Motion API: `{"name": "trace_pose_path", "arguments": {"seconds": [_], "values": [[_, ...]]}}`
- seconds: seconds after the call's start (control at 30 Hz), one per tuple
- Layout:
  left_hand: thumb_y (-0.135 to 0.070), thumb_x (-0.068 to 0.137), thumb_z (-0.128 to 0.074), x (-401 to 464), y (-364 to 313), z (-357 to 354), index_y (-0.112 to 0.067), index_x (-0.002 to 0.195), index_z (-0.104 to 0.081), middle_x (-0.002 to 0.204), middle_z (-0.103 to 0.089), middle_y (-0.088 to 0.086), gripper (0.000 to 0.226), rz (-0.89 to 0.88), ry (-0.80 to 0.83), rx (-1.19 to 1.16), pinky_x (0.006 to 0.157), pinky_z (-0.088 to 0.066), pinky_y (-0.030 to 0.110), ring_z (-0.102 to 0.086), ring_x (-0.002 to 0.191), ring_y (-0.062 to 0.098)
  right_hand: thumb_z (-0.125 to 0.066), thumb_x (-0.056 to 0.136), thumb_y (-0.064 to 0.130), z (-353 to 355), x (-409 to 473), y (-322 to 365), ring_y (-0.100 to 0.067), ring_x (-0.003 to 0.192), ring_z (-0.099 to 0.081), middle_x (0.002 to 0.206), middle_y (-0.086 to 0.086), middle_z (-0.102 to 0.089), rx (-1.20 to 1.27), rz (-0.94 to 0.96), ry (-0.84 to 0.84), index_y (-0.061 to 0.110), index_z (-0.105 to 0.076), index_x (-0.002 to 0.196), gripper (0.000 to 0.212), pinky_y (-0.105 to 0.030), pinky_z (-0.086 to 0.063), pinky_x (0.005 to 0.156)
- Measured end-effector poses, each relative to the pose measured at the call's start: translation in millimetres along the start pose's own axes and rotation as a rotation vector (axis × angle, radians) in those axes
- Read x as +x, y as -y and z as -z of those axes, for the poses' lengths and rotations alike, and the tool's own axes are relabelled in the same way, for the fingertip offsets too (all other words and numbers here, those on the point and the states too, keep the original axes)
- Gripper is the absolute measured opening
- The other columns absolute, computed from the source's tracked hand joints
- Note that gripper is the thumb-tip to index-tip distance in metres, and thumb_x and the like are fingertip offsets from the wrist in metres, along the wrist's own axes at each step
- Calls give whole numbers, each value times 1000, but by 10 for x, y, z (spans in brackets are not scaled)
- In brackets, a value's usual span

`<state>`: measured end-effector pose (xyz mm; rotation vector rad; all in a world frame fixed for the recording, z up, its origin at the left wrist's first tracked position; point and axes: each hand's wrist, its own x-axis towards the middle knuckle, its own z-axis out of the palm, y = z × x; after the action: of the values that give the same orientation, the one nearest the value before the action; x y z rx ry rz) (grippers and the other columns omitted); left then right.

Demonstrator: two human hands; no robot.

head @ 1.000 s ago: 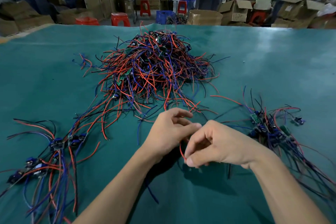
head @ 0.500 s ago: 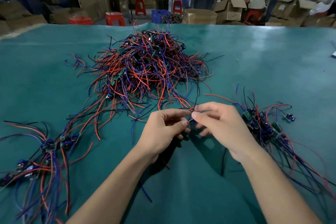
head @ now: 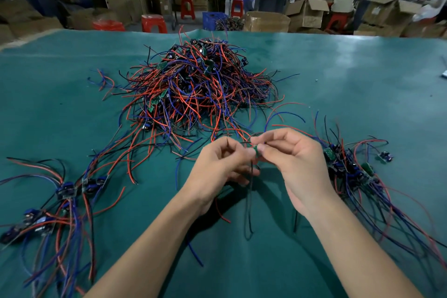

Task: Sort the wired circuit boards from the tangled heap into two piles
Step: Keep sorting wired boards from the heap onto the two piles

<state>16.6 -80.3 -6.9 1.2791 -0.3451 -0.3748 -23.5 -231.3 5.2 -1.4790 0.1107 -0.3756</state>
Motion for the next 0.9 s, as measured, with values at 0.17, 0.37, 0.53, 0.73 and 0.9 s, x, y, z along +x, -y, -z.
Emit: {"name": "trace_pose_path", "arguments": {"seconds": [0.17, 0.37, 0.53, 0.73, 0.9], "values": [[-6, 91, -66, 1, 19, -9, 2, 109, -59, 77, -73, 11, 21, 5, 25, 74, 49, -49, 21, -68, 59, 18, -70, 88, -8, -19, 2, -35, -17, 91, -77, 95, -6, -81, -9, -2, -6, 15, -60, 98, 27, -26, -59, 80], [-3, 94, -61, 10, 15, 21, 4, 98, -64, 72, -68, 7, 9, 15, 98, 123, 47, -44, 19, -58, 50, 14, -71, 89, -6, -1, 23, -51, -10, 91, -77, 89, -1, -81, -79, 72, -14, 17, -75, 94, 24, -15, -54, 78], [0, 92, -63, 5, 5, 41, -10, 86, -60, 67, -67, 8, 11, 29, 163, 129, 43, -41, 19, -56, 46, 15, -77, 85, 6, 168, 139, -46, -25, 87, -77, 83, -3, -79, -211, 204, -237, 19, -75, 77, 15, -29, -56, 70], [0, 90, -65, 11, 4, 34, -8, 88, -61, 69, -68, 10, 9, 16, 174, 123, 45, -41, 19, -57, 48, 16, -74, 86, 11, 400, 308, -53, -13, 70, -71, 73, 10, -76, -161, 260, -495, 22, -74, 81, 12, -25, -56, 63], [-2, 91, -64, 11, 6, 21, -6, 100, -57, 80, -74, 11, 11, -4, 29, 20, 50, -46, 18, -70, 65, 15, -64, 98, 13, 496, 371, 0, -12, 66, -70, 81, -5, -76, 111, 157, -775, 7, -70, 97, 8, -26, -56, 65]]}}
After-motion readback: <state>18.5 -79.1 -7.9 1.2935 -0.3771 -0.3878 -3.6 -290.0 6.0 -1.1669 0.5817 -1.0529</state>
